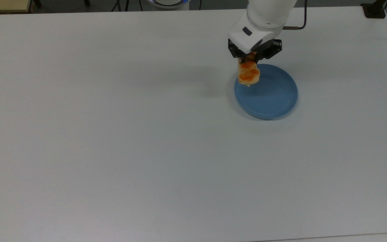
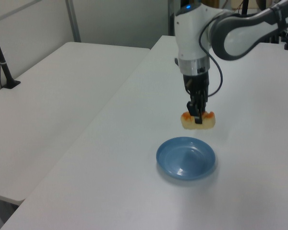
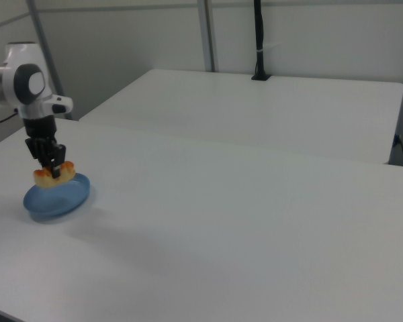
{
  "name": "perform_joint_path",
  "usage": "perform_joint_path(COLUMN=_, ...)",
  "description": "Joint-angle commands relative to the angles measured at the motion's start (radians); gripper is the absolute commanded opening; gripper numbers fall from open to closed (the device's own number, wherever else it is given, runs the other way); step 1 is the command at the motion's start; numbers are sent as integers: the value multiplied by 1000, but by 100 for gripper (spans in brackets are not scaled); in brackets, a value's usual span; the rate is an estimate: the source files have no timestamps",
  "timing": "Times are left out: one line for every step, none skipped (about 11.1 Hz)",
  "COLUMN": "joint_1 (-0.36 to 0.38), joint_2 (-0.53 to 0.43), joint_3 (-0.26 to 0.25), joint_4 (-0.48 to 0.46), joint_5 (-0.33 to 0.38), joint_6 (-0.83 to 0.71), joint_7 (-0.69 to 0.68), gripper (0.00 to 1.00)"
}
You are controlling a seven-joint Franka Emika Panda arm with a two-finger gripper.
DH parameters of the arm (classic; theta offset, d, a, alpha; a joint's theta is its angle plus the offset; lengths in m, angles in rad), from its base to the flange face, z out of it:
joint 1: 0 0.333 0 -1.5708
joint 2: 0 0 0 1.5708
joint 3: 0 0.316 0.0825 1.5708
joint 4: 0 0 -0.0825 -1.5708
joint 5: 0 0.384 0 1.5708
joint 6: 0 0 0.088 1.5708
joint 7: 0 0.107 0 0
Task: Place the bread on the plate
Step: 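Lift the bread roll and carry it over the blue plate, then lower the bread onto the plate and open the gripper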
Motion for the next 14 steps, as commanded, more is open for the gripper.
perform_joint_path(joint_1=16, joint_2=-5, joint_3=48, joint_4=-72, joint_5=14, joint_6=131, joint_7=112, gripper=37)
perform_joint_path(joint_1=34, joint_2=13, joint_3=48, joint_4=-72, joint_5=8, joint_6=168, joint_7=140, gripper=37)
perform_joint_path(joint_1=39, joint_2=28, joint_3=48, joint_4=-72, joint_5=-5, joint_6=209, joint_7=169, gripper=37)
perform_joint_path(joint_1=52, joint_2=50, joint_3=48, joint_4=-71, joint_5=-31, joint_6=243, joint_7=188, gripper=37)
perform_joint_path(joint_1=59, joint_2=74, joint_3=48, joint_4=-69, joint_5=-61, joint_6=269, joint_7=207, gripper=37)
perform_joint_path(joint_1=62, joint_2=102, joint_3=48, joint_4=-66, joint_5=-99, joint_6=287, joint_7=224, gripper=37)
perform_joint_path(joint_1=65, joint_2=119, joint_3=48, joint_4=-66, joint_5=-142, joint_6=297, joint_7=249, gripper=37)
perform_joint_path(joint_1=71, joint_2=136, joint_3=48, joint_4=-66, joint_5=-179, joint_6=300, joint_7=267, gripper=37)
perform_joint_path(joint_1=75, joint_2=151, joint_3=48, joint_4=-62, joint_5=-213, joint_6=310, joint_7=277, gripper=39)
perform_joint_path(joint_1=77, joint_2=154, joint_3=48, joint_4=-63, joint_5=-227, joint_6=324, joint_7=307, gripper=76)
perform_joint_path(joint_1=77, joint_2=154, joint_3=48, joint_4=-63, joint_5=-229, joint_6=324, joint_7=312, gripper=100)
perform_joint_path(joint_1=77, joint_2=153, joint_3=48, joint_4=-62, joint_5=-230, joint_6=320, joint_7=312, gripper=100)
perform_joint_path(joint_1=74, joint_2=147, joint_3=48, joint_4=-60, joint_5=-229, joint_6=314, joint_7=312, gripper=100)
perform_joint_path(joint_1=63, joint_2=127, joint_3=48, joint_4=-60, joint_5=-226, joint_6=302, joint_7=314, gripper=100)
